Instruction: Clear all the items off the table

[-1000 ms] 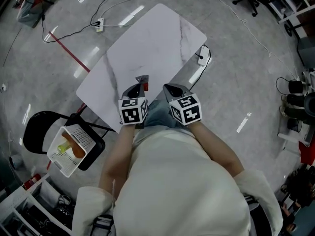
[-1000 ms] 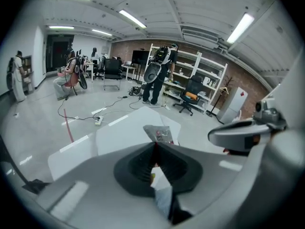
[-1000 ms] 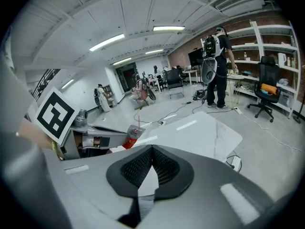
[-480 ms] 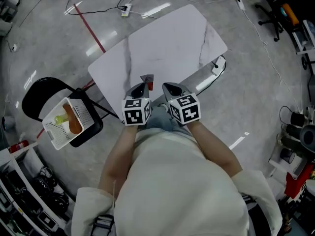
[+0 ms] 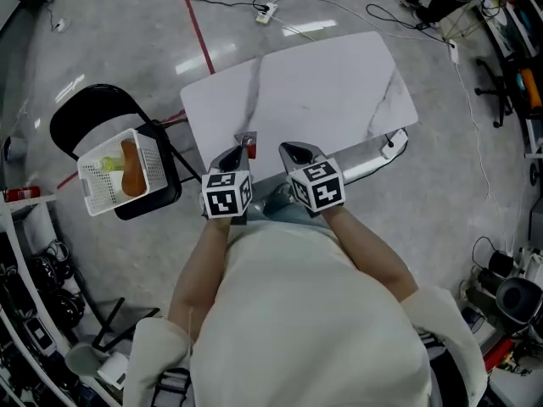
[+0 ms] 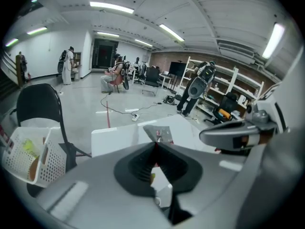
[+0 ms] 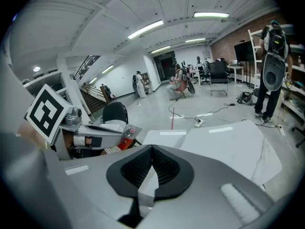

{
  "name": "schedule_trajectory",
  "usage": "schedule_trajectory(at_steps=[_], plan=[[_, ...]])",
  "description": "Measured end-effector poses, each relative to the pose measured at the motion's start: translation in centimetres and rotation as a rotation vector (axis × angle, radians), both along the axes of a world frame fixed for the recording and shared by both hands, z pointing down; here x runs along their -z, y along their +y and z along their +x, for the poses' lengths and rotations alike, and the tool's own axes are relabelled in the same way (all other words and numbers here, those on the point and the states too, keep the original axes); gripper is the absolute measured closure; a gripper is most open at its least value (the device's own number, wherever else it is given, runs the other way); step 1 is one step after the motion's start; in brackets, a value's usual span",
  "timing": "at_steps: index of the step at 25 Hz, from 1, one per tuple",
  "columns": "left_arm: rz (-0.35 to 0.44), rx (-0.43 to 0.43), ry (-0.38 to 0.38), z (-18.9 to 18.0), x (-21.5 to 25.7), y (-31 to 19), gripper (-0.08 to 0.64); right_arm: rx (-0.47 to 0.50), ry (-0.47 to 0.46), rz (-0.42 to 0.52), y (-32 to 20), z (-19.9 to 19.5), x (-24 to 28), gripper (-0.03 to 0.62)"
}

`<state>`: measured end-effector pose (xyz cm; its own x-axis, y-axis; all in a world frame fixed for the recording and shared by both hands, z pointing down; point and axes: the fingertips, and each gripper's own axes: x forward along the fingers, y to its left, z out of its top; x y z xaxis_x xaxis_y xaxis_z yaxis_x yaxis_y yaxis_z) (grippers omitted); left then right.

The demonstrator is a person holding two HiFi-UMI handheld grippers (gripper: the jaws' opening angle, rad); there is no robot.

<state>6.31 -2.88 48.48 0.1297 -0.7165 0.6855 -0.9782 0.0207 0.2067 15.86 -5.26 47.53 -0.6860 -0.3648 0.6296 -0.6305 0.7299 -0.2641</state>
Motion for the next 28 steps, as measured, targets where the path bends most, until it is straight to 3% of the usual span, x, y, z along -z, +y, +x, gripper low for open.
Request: schedule_trajectory(at_steps=[11, 28], plan=[[0.023, 0.191, 0.032, -9.8, -0.1, 3.5, 0.545, 0.190, 0.017, 0.032, 1.6, -10.1, 0.4, 0.592], [0.019, 0.399, 0.031, -28.0, 0.9, 12.0, 0.545, 0.337, 0.002, 0.021, 6.7, -27.9, 1.3, 0.592]])
